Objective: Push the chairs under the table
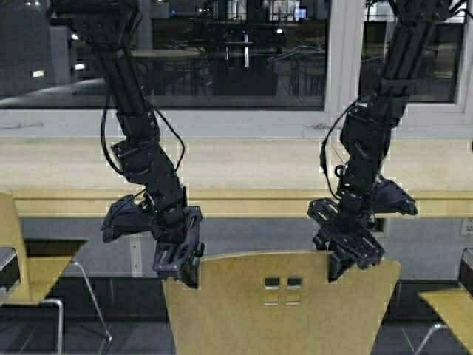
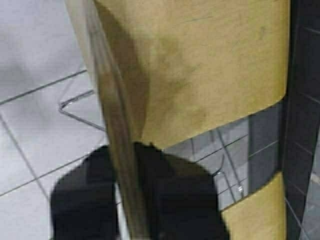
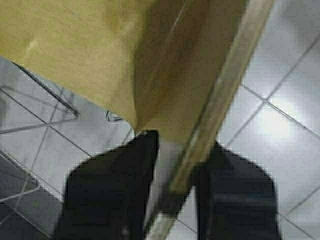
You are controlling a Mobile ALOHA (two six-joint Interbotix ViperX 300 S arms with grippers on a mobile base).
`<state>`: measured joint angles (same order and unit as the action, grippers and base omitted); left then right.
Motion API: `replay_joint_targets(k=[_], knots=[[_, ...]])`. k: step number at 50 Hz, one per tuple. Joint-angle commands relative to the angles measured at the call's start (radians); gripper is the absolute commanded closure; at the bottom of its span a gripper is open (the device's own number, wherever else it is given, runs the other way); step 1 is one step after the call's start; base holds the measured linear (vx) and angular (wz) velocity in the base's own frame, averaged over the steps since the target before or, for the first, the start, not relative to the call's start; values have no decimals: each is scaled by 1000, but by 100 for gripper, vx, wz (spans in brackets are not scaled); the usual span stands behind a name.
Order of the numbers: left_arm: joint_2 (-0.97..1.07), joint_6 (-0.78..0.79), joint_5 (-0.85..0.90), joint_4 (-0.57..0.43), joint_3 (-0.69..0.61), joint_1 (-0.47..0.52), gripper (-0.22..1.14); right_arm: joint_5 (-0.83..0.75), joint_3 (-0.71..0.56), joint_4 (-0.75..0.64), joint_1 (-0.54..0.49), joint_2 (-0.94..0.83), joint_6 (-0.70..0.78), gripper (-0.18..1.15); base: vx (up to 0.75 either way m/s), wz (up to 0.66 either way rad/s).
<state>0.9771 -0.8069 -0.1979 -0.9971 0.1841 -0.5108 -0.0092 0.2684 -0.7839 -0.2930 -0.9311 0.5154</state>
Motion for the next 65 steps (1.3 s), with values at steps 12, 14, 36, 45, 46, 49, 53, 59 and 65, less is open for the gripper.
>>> replay_joint_targets(k=[12,14,36,45,46,49,53,59,65], knots=[[-26,14,-21,9,26,-5,87,6,-5,15,-44,-29,-48,93,26,-2],[-20,14,-20,9,14,-5,87,6,-3,17,-44,-29,-49,93,26,-4],[-43,15,-17,8,41,-9,87,8,-2,18,-60,-23,-61,93,26,1],[-32,15,-18,8,35,-5,87,8,-11,18,-67,-31,-64,93,21,1],[-28,14,-18,8,34,-5,87,8,-12,18,-67,-31,-64,93,19,-2],[-15,14,-18,6,26,-5,87,8,-20,18,-67,-34,-64,93,19,0],[-5,14,-18,8,21,-3,87,5,-31,18,-67,-40,-64,93,19,-4],[0,14,-18,8,20,2,87,9,-58,18,-67,-48,-66,93,17,-5],[-3,14,-17,8,26,5,87,12,-57,18,-71,-48,-66,93,15,-4]])
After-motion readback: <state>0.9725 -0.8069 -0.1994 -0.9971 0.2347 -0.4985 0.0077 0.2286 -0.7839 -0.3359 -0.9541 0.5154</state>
